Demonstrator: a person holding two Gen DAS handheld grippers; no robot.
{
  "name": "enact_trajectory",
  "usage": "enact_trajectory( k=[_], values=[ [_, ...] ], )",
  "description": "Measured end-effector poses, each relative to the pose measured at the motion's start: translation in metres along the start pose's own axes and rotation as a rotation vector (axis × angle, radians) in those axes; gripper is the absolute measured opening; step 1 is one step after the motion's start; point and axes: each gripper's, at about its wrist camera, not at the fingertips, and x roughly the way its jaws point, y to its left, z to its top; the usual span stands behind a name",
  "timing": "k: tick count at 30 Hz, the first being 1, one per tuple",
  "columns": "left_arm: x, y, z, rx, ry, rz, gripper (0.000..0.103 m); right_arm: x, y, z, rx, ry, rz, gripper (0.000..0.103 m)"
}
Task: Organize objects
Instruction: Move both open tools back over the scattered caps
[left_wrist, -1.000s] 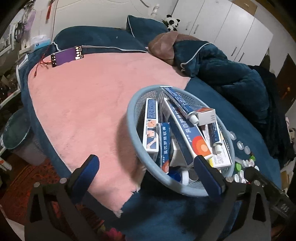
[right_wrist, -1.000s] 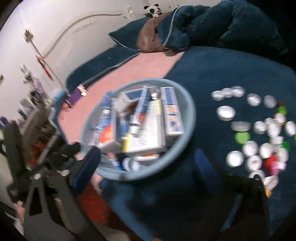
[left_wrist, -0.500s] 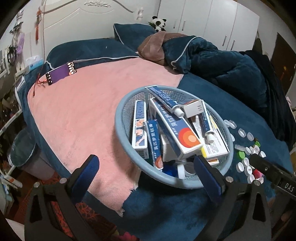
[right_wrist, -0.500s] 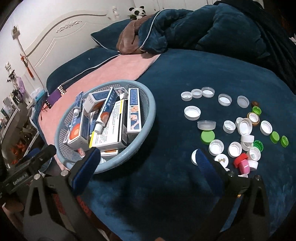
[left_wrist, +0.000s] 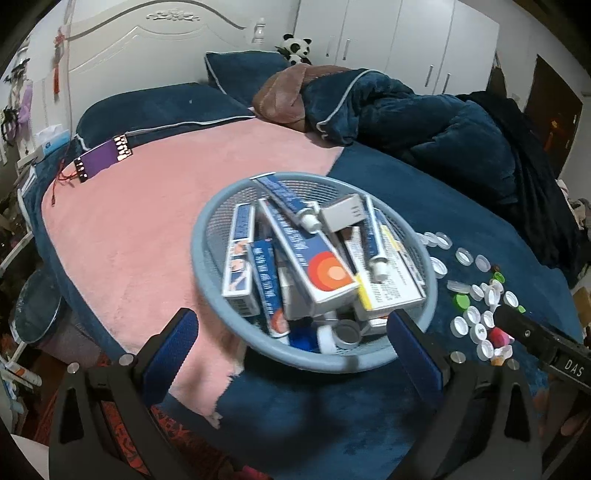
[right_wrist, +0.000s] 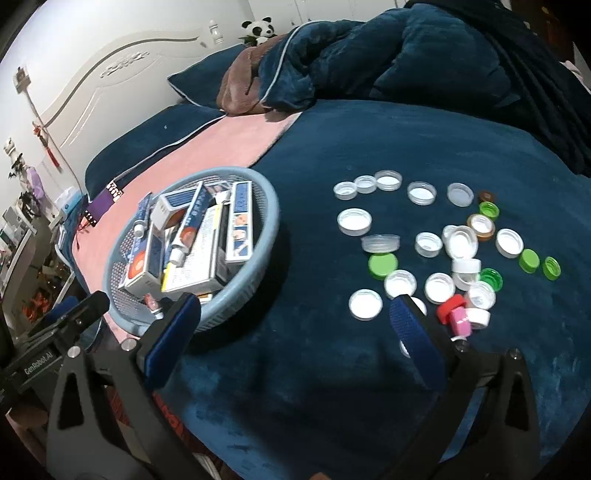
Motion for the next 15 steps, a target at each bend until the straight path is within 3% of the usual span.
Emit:
enact_trajectory(
  k=[15],
  values=[
    [0.004,-0.065,-0.003,0.133,0.009,-0.068,0.102,-0.015,-0.07,-0.016,0.119,0.011,-0.094,0.103]
  ],
)
